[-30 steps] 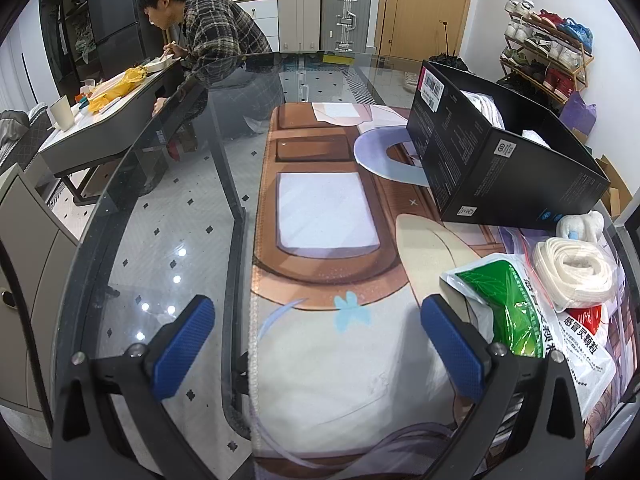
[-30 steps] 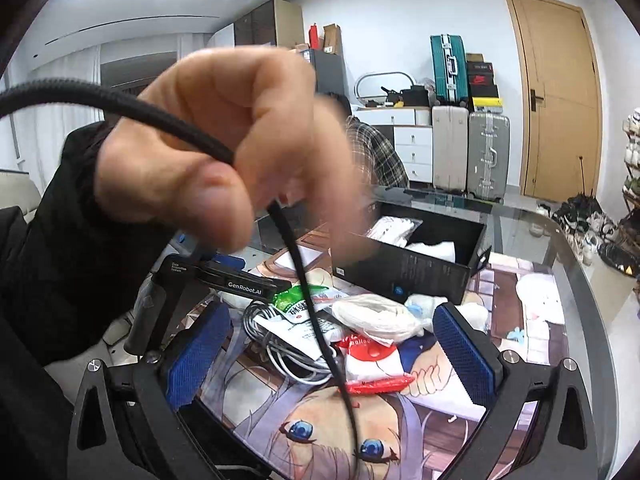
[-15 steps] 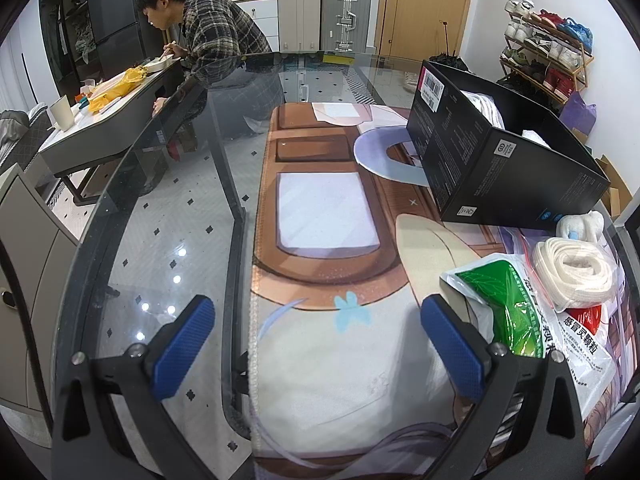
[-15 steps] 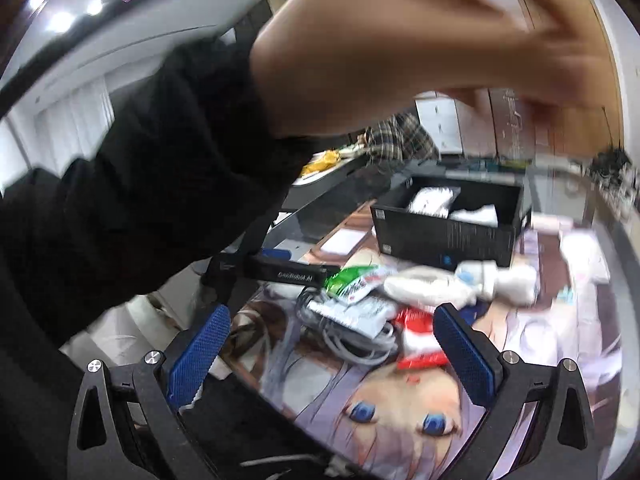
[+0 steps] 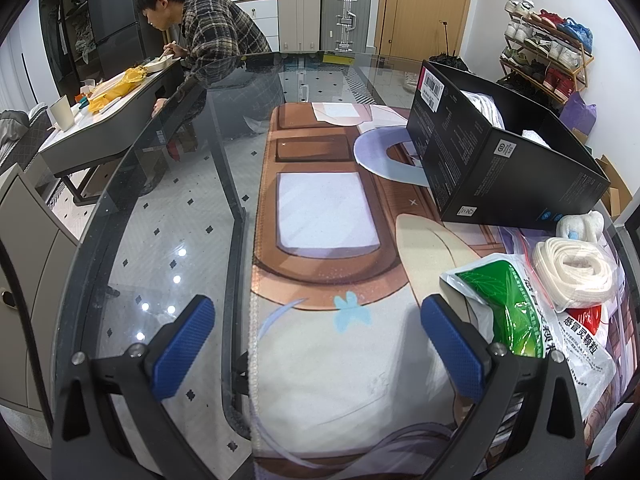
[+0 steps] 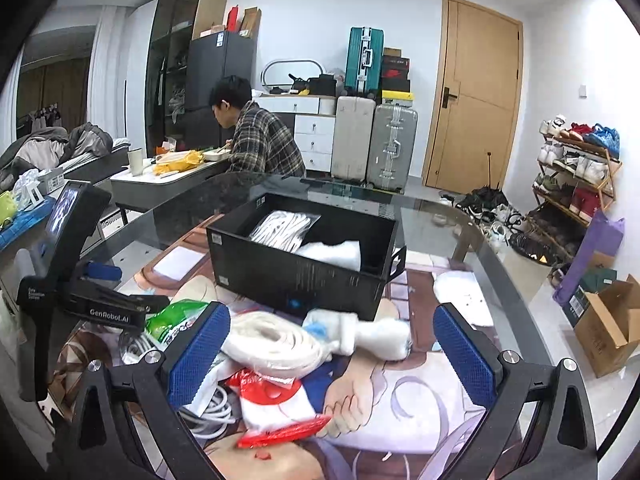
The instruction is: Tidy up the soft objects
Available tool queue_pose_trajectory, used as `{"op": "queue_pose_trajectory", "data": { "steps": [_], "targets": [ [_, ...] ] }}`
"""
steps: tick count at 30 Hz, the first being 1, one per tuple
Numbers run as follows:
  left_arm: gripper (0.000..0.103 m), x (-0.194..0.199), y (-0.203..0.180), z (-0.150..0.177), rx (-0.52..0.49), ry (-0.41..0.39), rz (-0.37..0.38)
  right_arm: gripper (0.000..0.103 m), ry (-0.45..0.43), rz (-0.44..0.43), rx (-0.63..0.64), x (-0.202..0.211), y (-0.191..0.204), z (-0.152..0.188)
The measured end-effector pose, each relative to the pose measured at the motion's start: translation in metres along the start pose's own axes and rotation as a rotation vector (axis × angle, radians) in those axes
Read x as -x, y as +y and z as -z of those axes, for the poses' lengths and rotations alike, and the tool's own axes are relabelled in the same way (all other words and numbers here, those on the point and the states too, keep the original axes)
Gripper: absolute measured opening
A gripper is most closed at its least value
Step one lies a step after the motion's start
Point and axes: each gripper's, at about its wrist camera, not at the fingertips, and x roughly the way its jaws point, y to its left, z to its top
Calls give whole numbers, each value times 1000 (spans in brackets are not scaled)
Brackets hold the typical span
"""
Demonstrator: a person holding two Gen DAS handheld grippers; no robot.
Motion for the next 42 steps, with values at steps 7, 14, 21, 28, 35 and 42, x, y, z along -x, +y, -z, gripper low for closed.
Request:
{"op": "queue_pose_trajectory", "data": {
  "steps": [7,14,21,28,35,42],
  "targets": [
    [103,0,0,0,0,0,0,103,38,37,40,-7,2,4],
    [103,0,-1,0,0,0,0,103,73,10,-144,-19,-26,-1],
    [103,0,-1,0,0,0,0,103,-29,155,-96,-9,-29,-8],
    [103,0,-1,0,0,0,0,103,-147,142,-54,14,-26,-7],
    [103,0,-1,0,0,0,0,103,-228,159,27,35,-19,0],
    [103,-1,-1,0,-3,1,-3,103,-173,105,27,38,-21,7]
  ]
}}
